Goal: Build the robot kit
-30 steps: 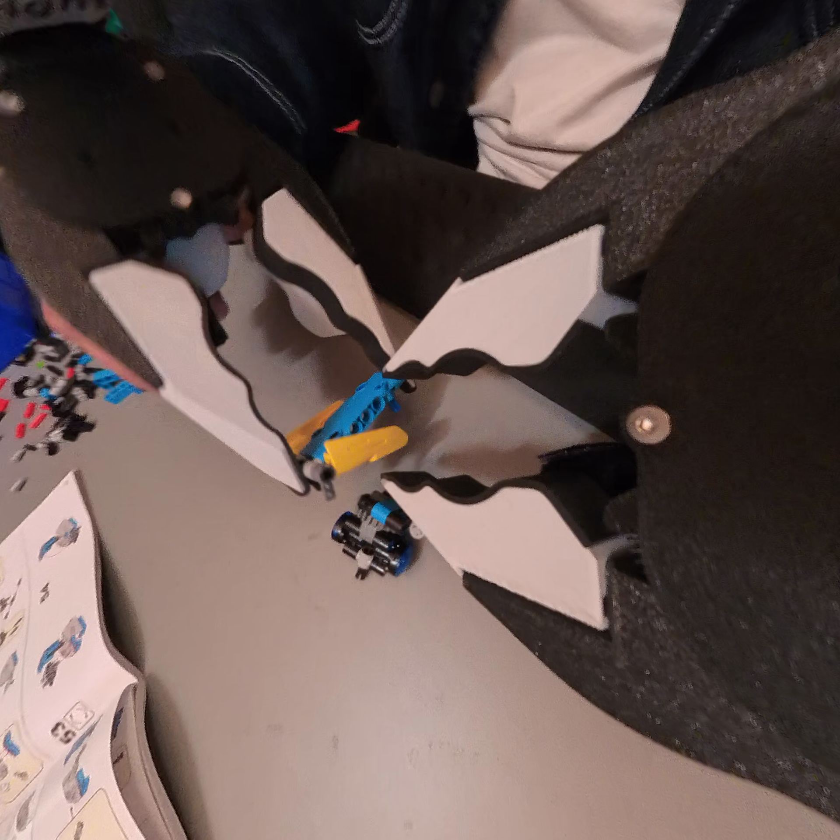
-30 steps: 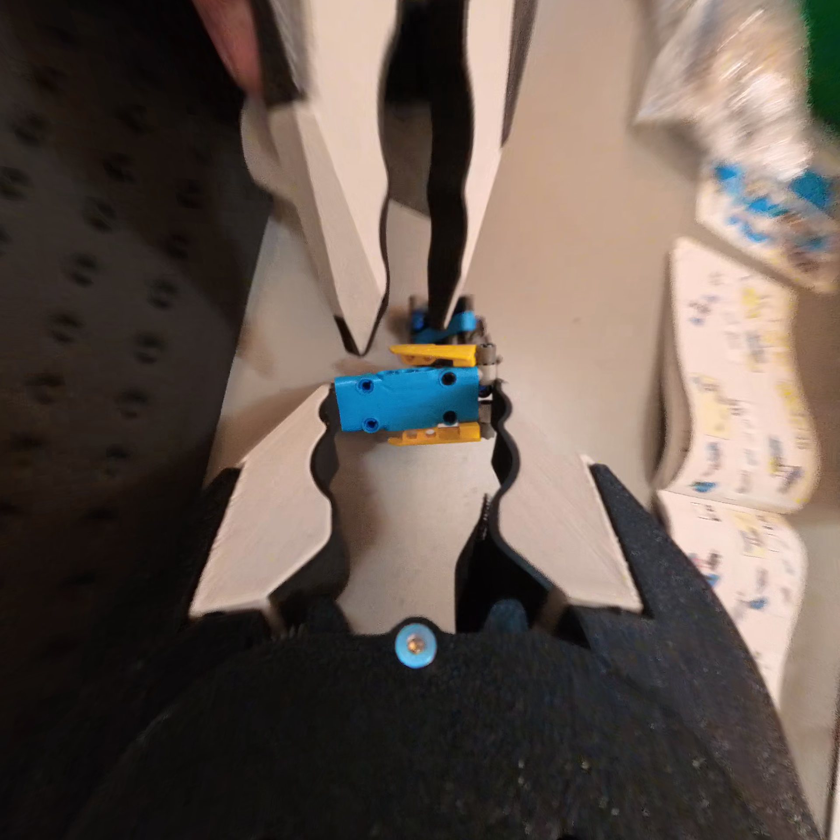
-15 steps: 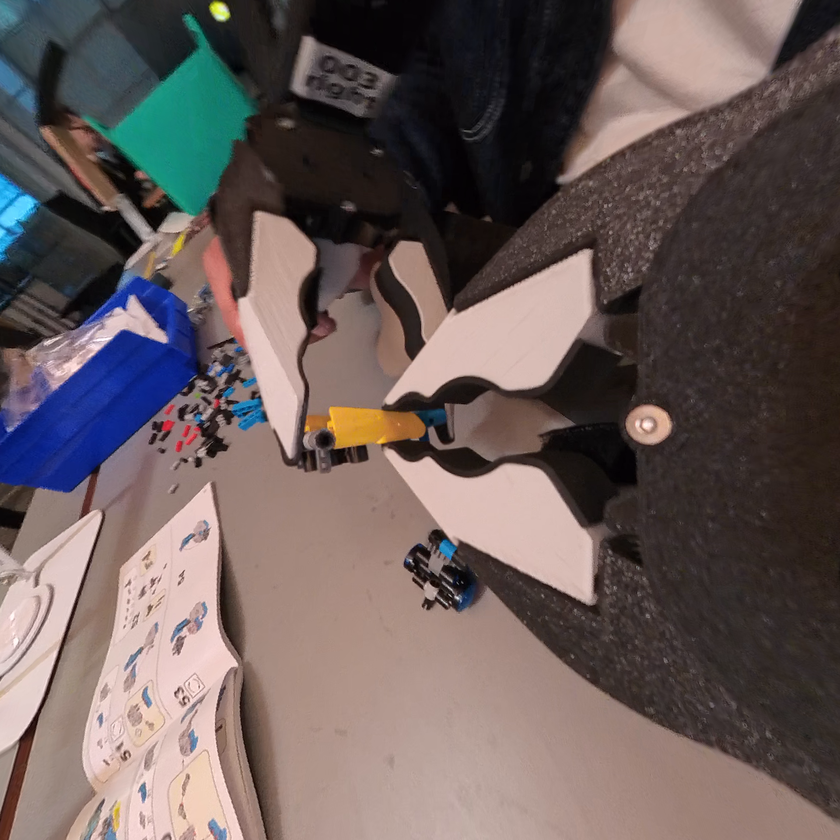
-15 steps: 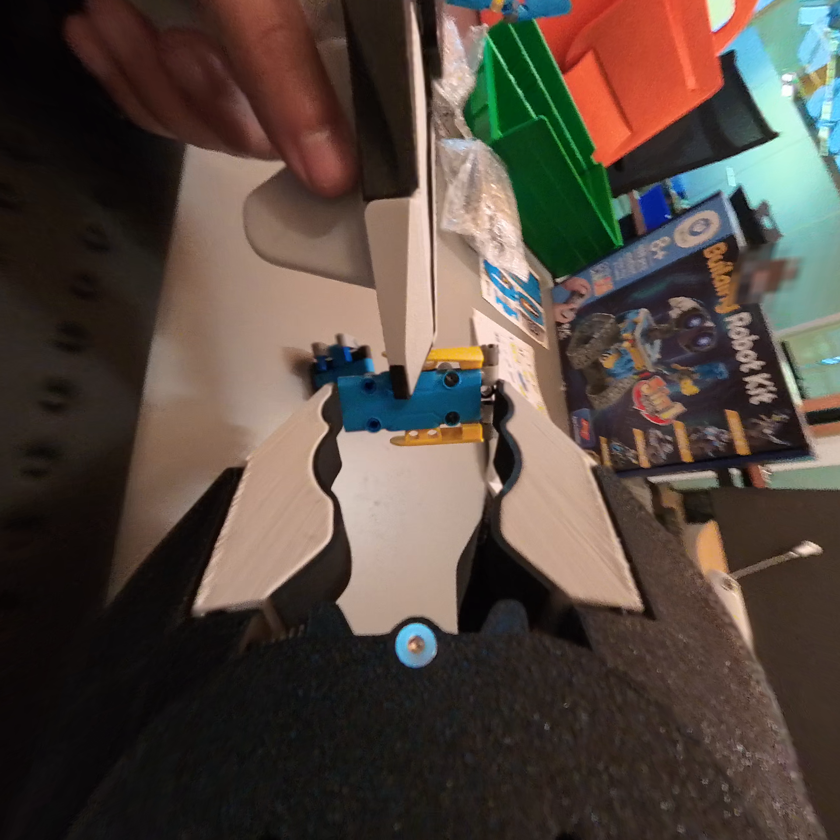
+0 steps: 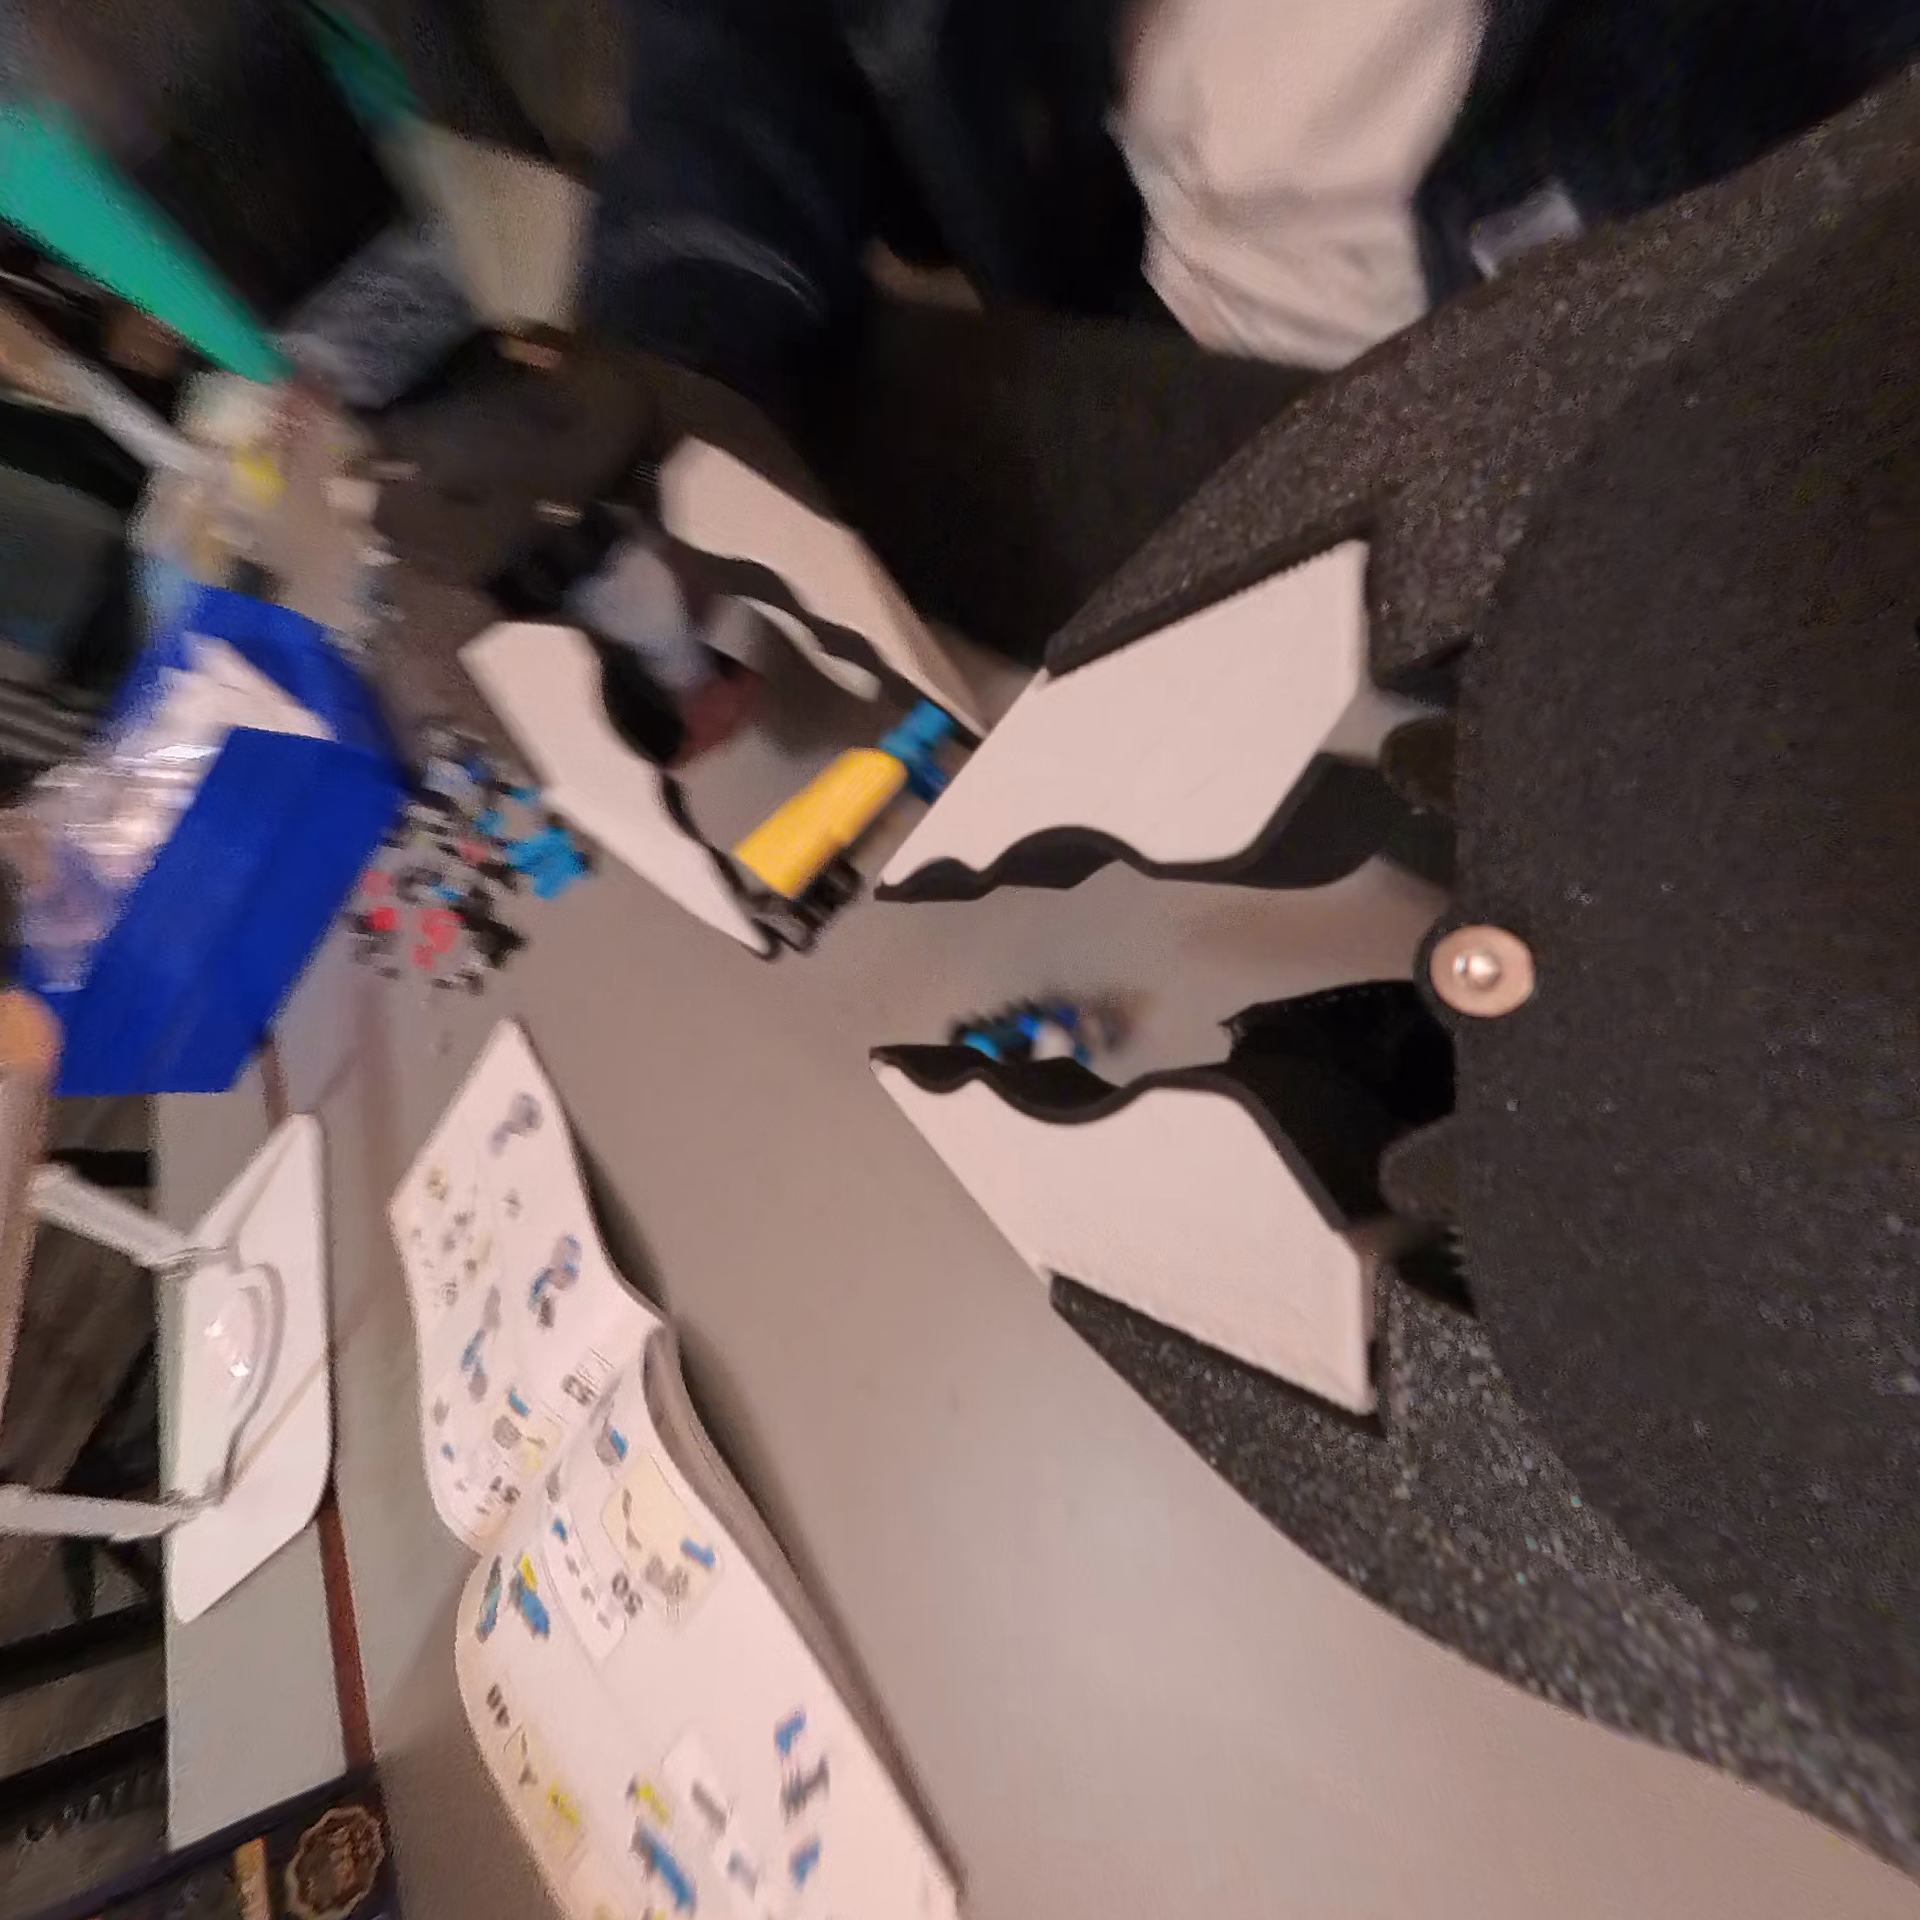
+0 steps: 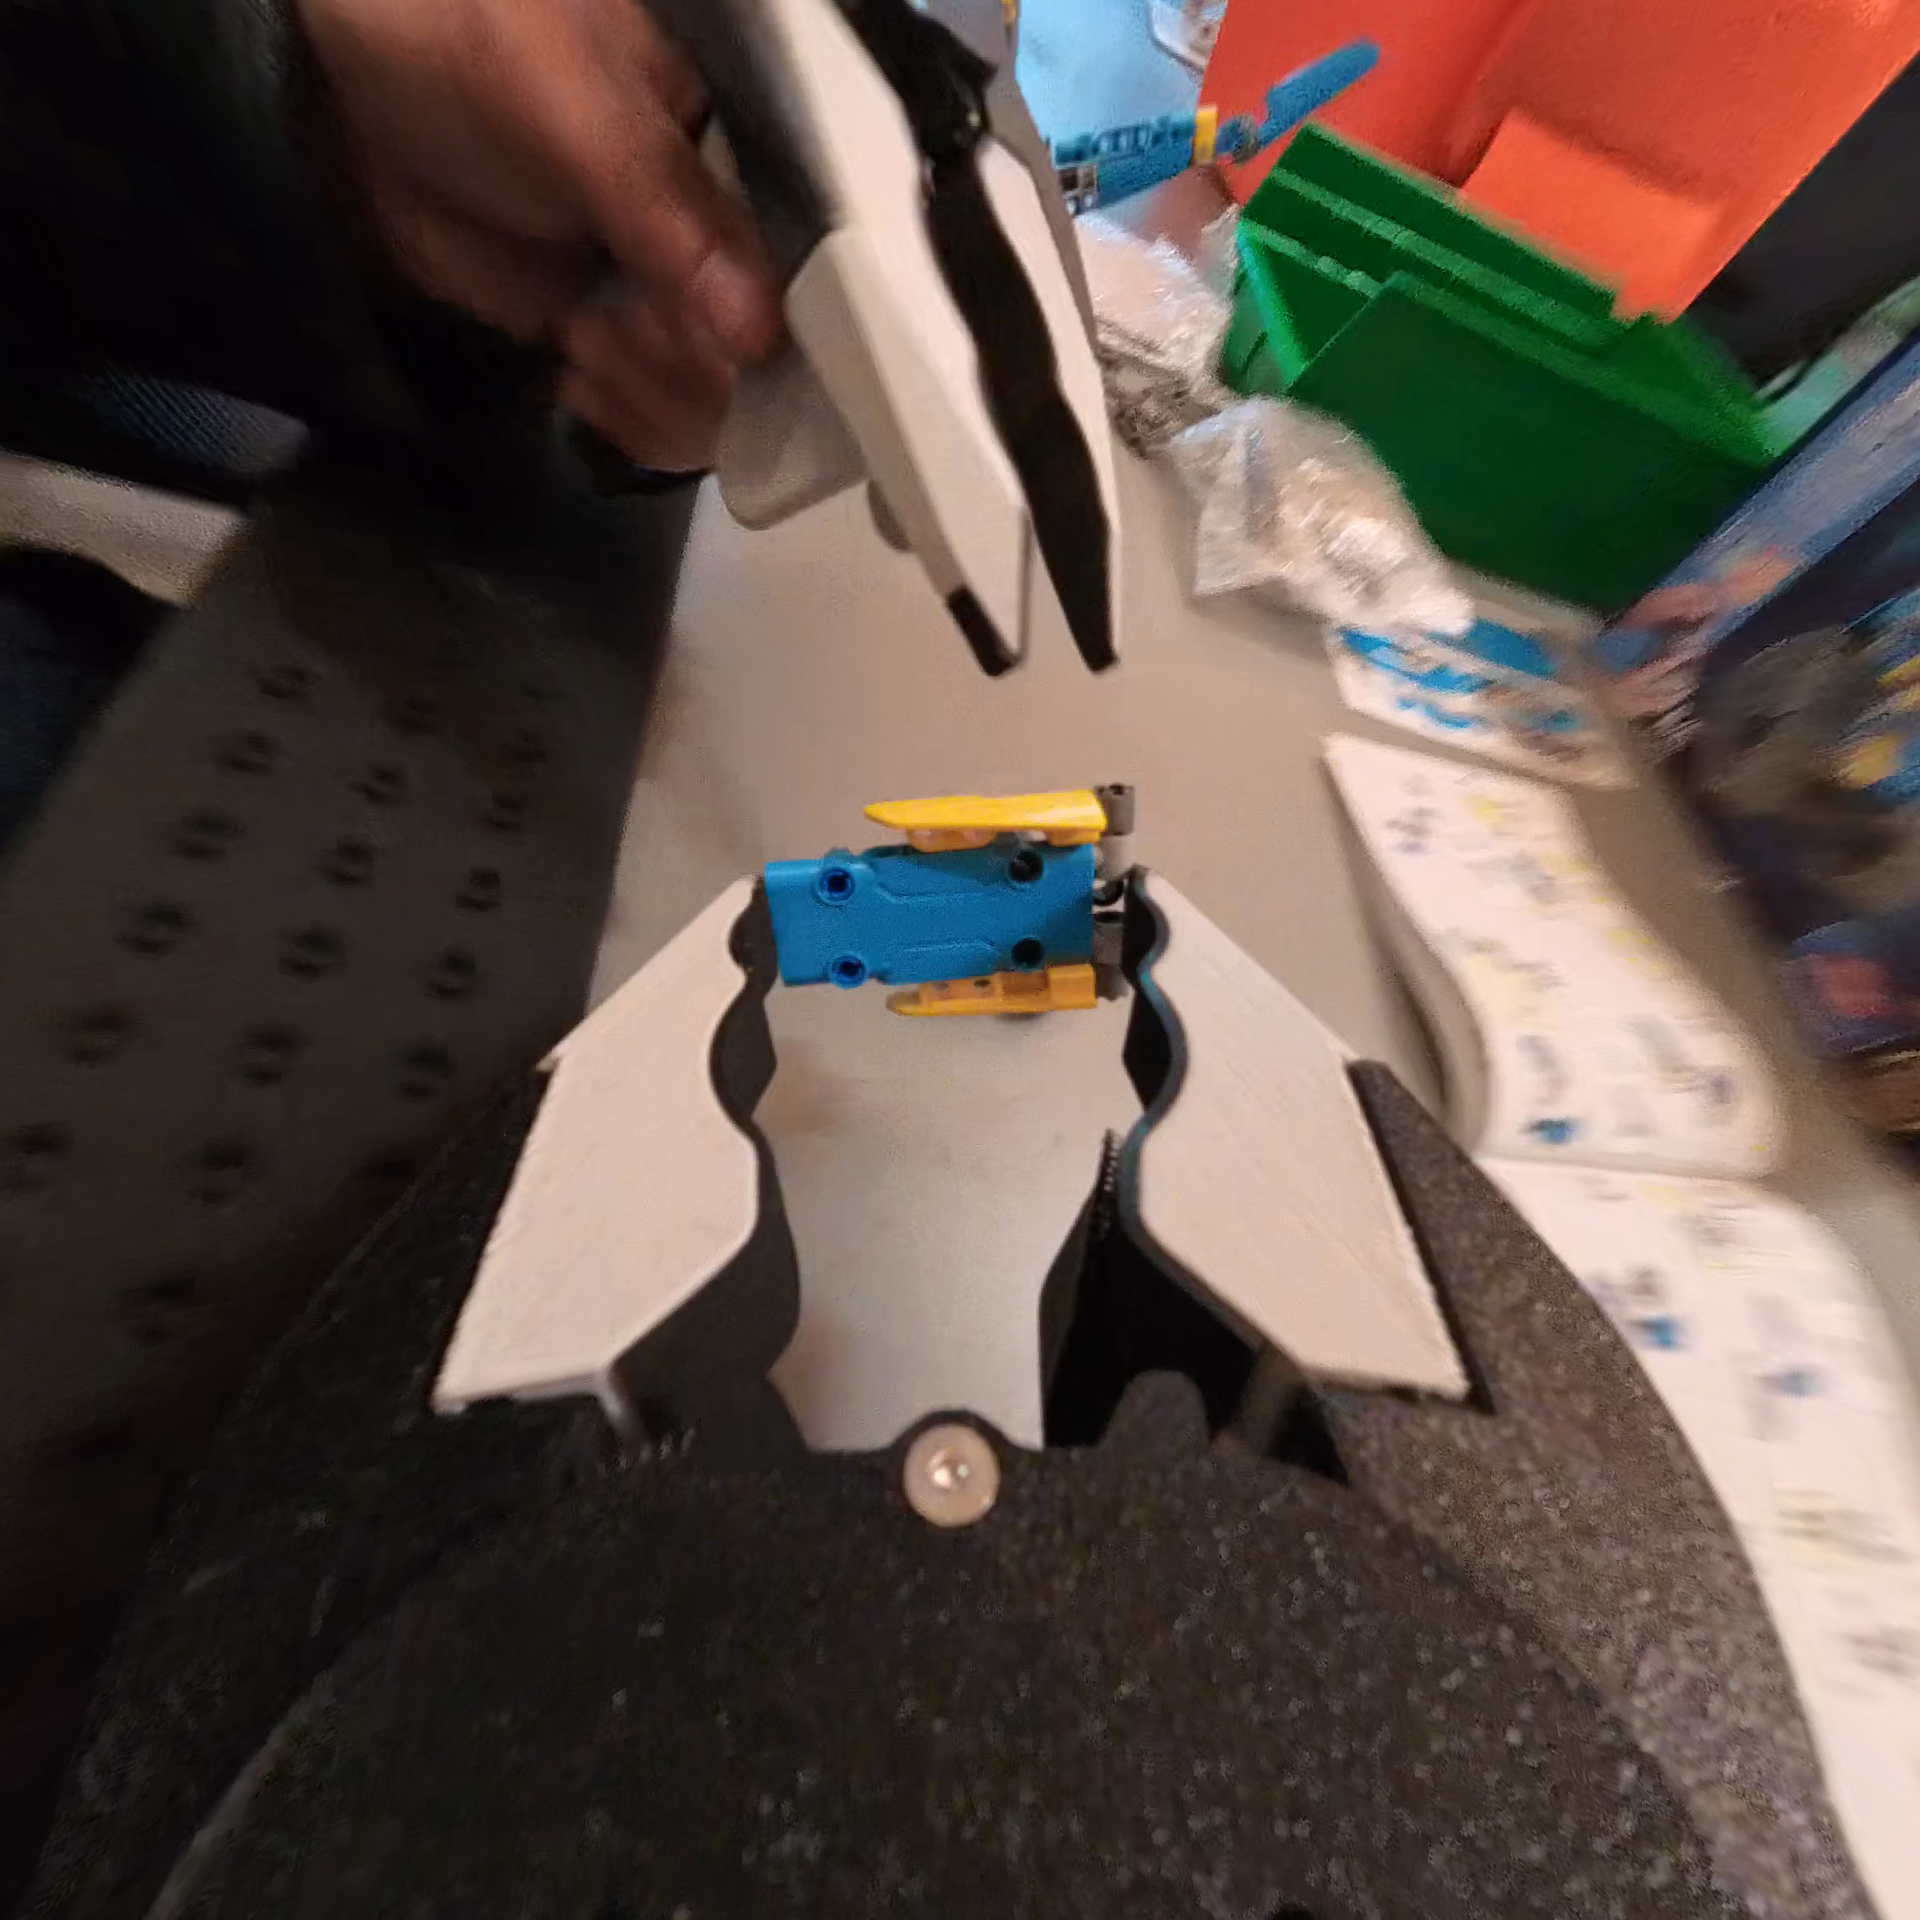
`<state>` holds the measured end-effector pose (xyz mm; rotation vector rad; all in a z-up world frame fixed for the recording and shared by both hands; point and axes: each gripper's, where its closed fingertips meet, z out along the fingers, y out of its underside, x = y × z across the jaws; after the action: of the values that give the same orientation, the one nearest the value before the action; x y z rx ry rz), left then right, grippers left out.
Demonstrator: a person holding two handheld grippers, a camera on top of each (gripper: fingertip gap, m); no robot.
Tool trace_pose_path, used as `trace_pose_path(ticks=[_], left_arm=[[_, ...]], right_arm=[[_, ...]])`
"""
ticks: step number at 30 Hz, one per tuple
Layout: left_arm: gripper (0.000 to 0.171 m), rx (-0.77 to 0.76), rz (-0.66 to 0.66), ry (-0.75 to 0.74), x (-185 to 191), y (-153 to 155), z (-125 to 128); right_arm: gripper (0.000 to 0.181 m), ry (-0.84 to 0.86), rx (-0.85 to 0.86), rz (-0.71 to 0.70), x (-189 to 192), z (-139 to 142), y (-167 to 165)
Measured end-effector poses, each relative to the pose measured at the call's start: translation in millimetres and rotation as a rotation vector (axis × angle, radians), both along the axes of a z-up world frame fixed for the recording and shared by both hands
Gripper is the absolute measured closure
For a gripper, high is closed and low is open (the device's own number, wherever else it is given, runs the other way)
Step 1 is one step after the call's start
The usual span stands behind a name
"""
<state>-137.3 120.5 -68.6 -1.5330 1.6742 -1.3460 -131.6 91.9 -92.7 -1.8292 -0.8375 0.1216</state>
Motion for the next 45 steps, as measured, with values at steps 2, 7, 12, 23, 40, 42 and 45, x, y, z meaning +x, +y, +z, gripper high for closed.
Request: trace_pose_path(ticks=[2, 7, 12, 23, 40, 42, 45], left_arm=[[0.144, 0.171, -0.061, 0.105, -7.5, 11.5, -27.2], [0.144, 0.258, -0.167, 0.156, 1.9, 7.8, -54.6], [0.151, 0.33, -0.227, 0.169, 8.7, 2.8, -70.1], [0.139, 0.328, -0.17, 0.088, 20.0, 0.0, -55.3], [0.1, -0.807, -0.306, -0.028, 1.4, -56.7, 45.2], [0.096, -0.83, -0.296, -0.006, 5.6, -59.3, 41.0], [0.105, -0.872, -0.281, -0.015, 11.1, -58.8, 39.6]], right_arm=[[0.114, 0.146, -0.163, 0.029, 1.6, -15.5, -2.4], [0.114, 0.274, -0.363, 0.042, 2.6, -40.6, -1.7], [0.114, 0.235, -0.381, 0.021, 7.6, -53.0, -0.7], [0.114, 0.644, -0.481, 0.083, 5.3, -23.4, 0.8], [0.114, 0.544, 0.192, 0.203, -1.6, 68.0, -5.6], [0.115, 0.47, 0.221, 0.194, -5.4, 66.5, -5.5], [0.114, 0.396, 0.232, 0.223, -17.3, 63.1, -9.1]])
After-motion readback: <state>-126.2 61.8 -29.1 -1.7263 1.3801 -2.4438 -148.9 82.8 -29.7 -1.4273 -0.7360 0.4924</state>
